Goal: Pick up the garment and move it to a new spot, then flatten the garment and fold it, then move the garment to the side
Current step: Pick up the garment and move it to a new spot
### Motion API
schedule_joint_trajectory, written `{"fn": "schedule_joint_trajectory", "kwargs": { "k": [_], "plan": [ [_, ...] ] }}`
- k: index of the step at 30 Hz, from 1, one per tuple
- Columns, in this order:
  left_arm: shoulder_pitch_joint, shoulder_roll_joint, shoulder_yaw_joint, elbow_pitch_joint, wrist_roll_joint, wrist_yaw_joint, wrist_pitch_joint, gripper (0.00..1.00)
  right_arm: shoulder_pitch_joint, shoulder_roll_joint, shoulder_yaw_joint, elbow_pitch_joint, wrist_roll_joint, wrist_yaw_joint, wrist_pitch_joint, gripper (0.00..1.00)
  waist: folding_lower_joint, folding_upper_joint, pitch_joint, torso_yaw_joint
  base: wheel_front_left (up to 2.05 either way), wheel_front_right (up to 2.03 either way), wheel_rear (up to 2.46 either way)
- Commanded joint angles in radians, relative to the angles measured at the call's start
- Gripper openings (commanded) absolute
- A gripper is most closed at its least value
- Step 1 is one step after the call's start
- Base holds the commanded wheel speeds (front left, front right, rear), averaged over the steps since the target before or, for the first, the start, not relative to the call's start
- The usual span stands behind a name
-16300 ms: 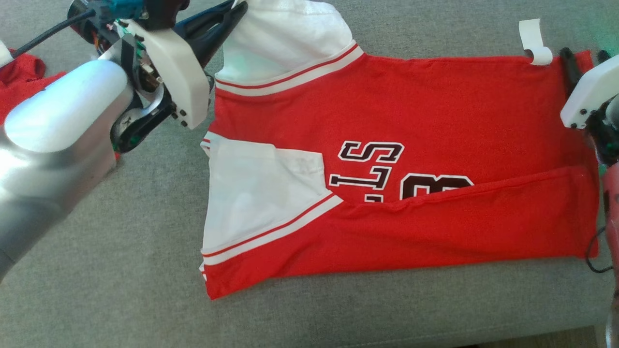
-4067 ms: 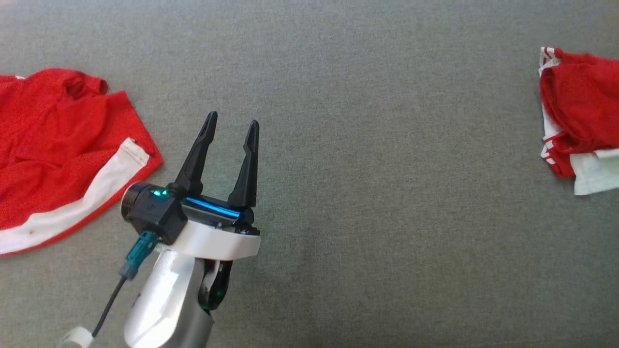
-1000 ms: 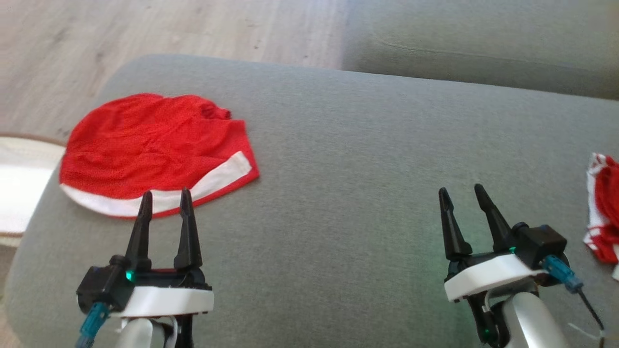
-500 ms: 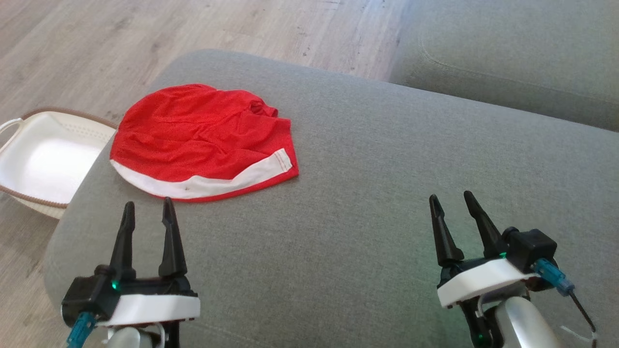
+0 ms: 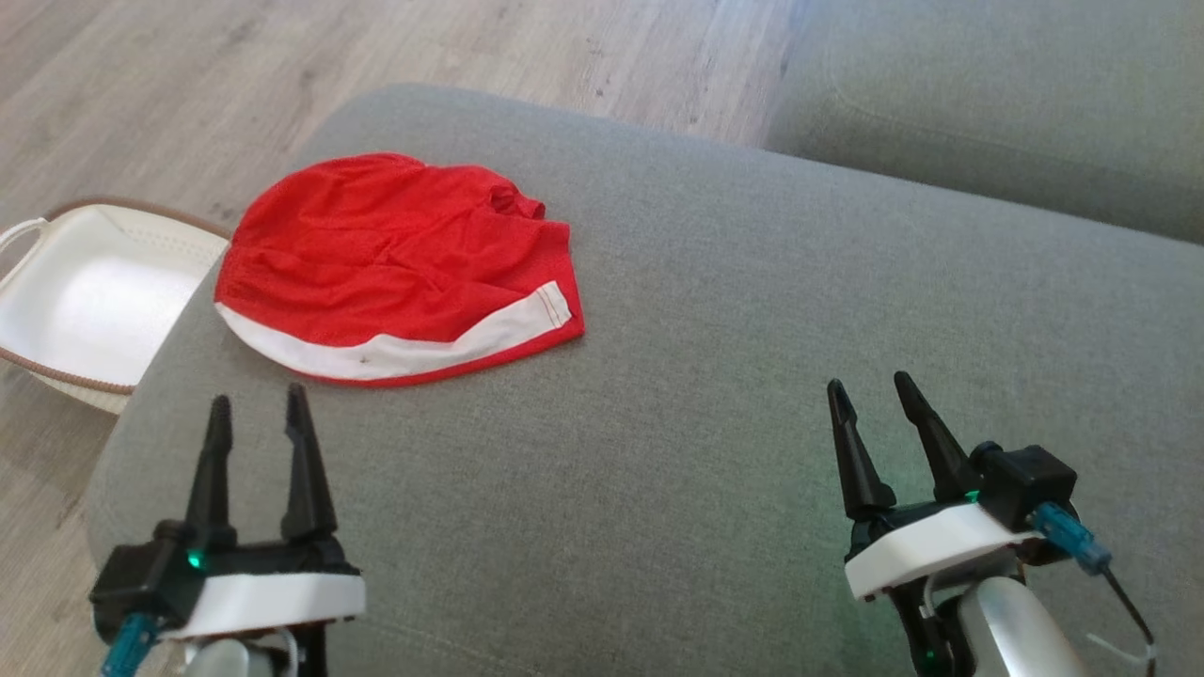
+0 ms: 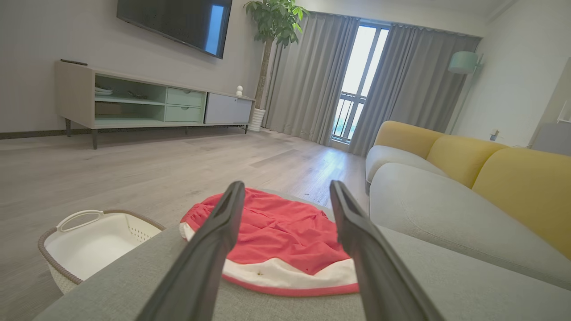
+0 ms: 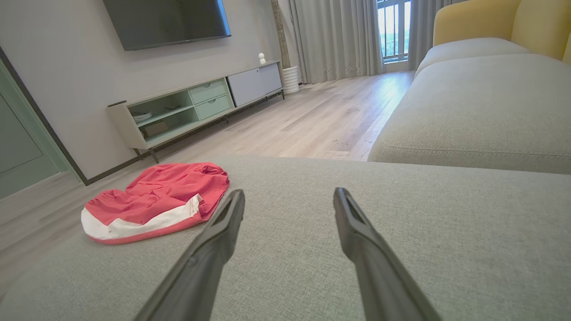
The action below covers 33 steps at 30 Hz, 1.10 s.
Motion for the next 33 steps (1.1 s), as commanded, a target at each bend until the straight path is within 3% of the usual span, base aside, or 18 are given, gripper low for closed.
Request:
{"fn": "schedule_joint_trajectory", "kwargs": {
  "k": [1,6,10,14,21,33],
  "plan": [
    [-0.059,0.002,0.048,-0.034,0.014,-0.005,-0.005,1.00,-0.044,-0.002,0.015,-0.041,-0.008,0.007,0.001,1.00,0.0000,0.0000,0.023,-0.009,0.00,0.00,0.00],
    [-0.155,0.038,0.072,0.011,0.042,-0.018,-0.005,1.00,-0.071,-0.002,-0.024,-0.089,-0.044,0.007,0.028,1.00,0.0000,0.0000,0.097,-0.021,0.00,0.00,0.00],
    [-0.282,0.114,0.063,0.117,0.055,-0.025,0.007,1.00,-0.090,-0.002,-0.065,-0.142,-0.082,0.007,0.062,1.00,0.0000,0.0000,0.163,-0.035,0.00,0.00,0.00],
    [-0.436,0.194,0.021,0.268,0.040,-0.030,0.104,1.00,-0.108,-0.002,-0.094,-0.210,-0.123,0.007,0.101,1.00,0.0000,0.0000,0.231,-0.049,0.00,0.00,0.00],
    [-0.662,0.320,-0.158,0.502,-0.148,-0.032,0.320,1.00,-0.136,-0.002,-0.127,-0.309,-0.166,0.007,0.160,1.00,0.0000,0.0000,0.329,-0.091,0.00,0.00,0.00],
    [-0.805,0.424,-0.394,0.698,-0.402,-0.032,0.537,1.00,-0.161,-0.002,-0.134,-0.380,-0.186,0.007,0.187,1.00,0.0000,0.0000,0.415,-0.154,0.00,0.00,0.00]
  ]
}}
